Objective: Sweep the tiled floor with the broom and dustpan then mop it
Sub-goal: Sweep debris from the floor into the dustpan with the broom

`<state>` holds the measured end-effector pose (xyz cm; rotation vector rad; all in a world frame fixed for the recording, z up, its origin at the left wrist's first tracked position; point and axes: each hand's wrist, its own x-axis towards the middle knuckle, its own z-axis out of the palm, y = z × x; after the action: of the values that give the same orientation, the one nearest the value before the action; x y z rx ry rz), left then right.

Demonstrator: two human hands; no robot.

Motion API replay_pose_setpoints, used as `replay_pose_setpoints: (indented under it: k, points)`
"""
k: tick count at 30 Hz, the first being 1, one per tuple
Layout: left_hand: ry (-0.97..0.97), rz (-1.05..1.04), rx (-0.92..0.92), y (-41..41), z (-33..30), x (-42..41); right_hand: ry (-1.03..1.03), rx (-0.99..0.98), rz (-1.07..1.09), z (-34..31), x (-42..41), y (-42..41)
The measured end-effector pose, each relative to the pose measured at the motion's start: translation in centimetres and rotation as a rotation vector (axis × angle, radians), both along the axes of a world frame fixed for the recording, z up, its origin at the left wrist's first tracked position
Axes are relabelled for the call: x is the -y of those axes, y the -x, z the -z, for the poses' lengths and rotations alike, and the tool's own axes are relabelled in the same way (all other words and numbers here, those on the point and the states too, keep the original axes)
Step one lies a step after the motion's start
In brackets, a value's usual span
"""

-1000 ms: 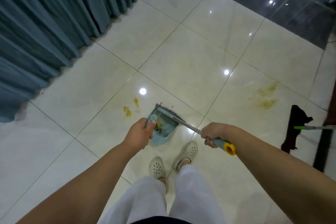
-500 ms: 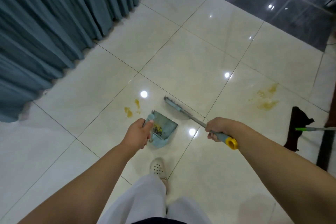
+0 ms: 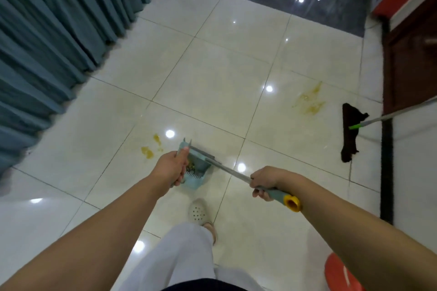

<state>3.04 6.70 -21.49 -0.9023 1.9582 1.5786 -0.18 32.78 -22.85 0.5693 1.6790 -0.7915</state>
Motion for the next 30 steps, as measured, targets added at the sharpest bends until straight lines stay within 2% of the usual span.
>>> replay_pose_setpoints:
  k: [11, 16, 22, 30]
  points:
    - [0.033, 0.473, -0.139, -8.3, -3.9, -10.7, 0.209, -0.098, 0.742, -5.6, -10.0, -15.4]
    - [0.025, 0.678, -0.208, -12.8, -6.0, -15.3, 0.187, -0.165, 0.878, -8.6, -13.1, -24.1]
    - [-0.038, 0.880, -0.287, -17.5, -8.1, -21.6, 0.206, -0.340, 1.099, -11.9, -16.9, -35.4]
    - [0.025, 1.260, -0.584, -23.4, -11.0, -27.0, 0.112, -0.615, 1.322, -14.0, -17.8, -48.4]
